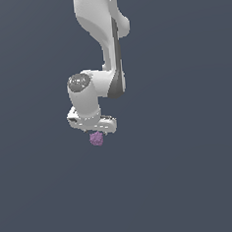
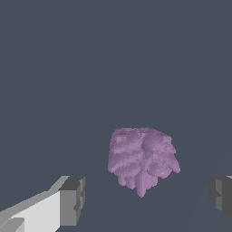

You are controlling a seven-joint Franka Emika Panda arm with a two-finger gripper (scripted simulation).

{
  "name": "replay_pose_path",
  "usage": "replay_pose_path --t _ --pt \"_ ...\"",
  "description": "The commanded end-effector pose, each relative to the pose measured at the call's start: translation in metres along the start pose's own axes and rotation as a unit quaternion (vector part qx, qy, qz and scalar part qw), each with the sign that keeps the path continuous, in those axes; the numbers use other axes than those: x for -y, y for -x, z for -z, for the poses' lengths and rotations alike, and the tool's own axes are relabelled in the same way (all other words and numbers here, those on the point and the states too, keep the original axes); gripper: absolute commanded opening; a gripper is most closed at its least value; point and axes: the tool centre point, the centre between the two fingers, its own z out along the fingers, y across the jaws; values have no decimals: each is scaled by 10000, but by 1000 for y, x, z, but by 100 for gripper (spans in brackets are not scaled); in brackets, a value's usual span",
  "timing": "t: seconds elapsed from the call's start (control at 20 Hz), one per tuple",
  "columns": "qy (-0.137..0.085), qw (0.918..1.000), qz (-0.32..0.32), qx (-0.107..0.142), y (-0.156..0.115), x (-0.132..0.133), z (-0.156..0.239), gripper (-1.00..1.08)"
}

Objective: Pick up the object and move it to a goal position.

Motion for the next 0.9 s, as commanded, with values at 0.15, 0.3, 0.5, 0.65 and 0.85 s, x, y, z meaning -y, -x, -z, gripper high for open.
replay_pose_path --t 0.15,0.3,0.5,0.65,0.85 --pt "7 10000 -31 -4 0 -3 -3 100" --pt "7 10000 -31 -4 0 -3 -8 100" --pt "8 10000 -37 -8 1 -4 -25 100" --pt "9 10000 -40 -10 1 -4 -40 100" --pt "10 10000 -44 -13 1 -5 -52 100"
